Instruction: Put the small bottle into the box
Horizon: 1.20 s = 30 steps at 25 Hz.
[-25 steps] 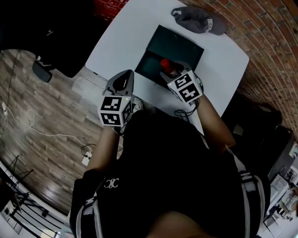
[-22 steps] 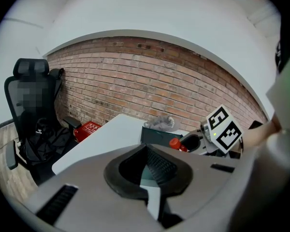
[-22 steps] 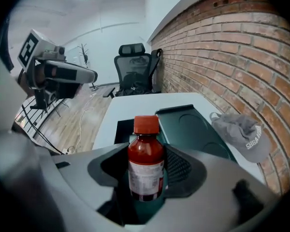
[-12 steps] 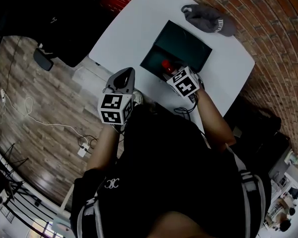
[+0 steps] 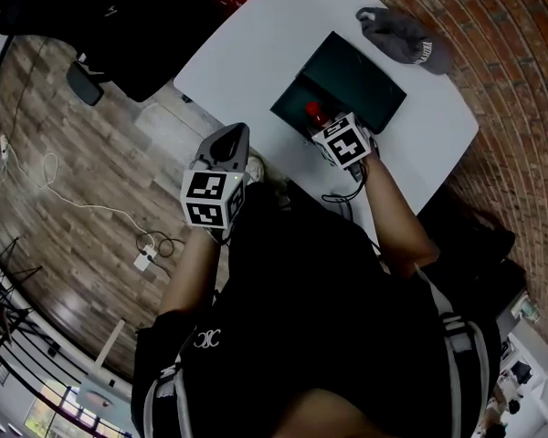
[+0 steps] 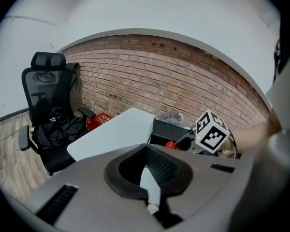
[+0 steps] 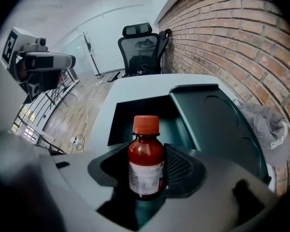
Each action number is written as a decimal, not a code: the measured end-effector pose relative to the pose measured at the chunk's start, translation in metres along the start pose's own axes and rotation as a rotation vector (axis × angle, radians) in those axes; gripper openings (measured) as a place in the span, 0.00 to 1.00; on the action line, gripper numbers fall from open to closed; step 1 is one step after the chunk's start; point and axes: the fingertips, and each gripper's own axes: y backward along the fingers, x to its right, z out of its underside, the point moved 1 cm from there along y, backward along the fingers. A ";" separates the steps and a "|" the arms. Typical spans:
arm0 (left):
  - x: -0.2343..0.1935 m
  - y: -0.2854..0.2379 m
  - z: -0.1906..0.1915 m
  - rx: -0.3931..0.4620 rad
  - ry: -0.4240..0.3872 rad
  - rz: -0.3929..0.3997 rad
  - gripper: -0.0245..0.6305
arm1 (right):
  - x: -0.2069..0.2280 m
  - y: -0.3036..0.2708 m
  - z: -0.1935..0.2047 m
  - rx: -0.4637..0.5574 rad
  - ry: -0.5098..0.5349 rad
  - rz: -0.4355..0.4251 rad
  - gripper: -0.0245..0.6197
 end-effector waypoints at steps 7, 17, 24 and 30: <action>-0.009 0.010 0.016 -0.003 0.048 -0.038 0.06 | -0.005 -0.017 -0.012 -0.005 0.035 -0.021 0.38; -0.023 0.021 0.032 -0.009 0.077 -0.068 0.06 | -0.012 -0.032 -0.026 0.046 0.027 -0.059 0.38; -0.027 0.025 0.036 -0.009 0.077 -0.077 0.06 | -0.015 -0.039 -0.019 0.062 -0.057 -0.185 0.38; -0.024 0.032 0.035 -0.006 0.069 -0.077 0.06 | -0.017 -0.031 -0.022 0.106 -0.146 -0.258 0.38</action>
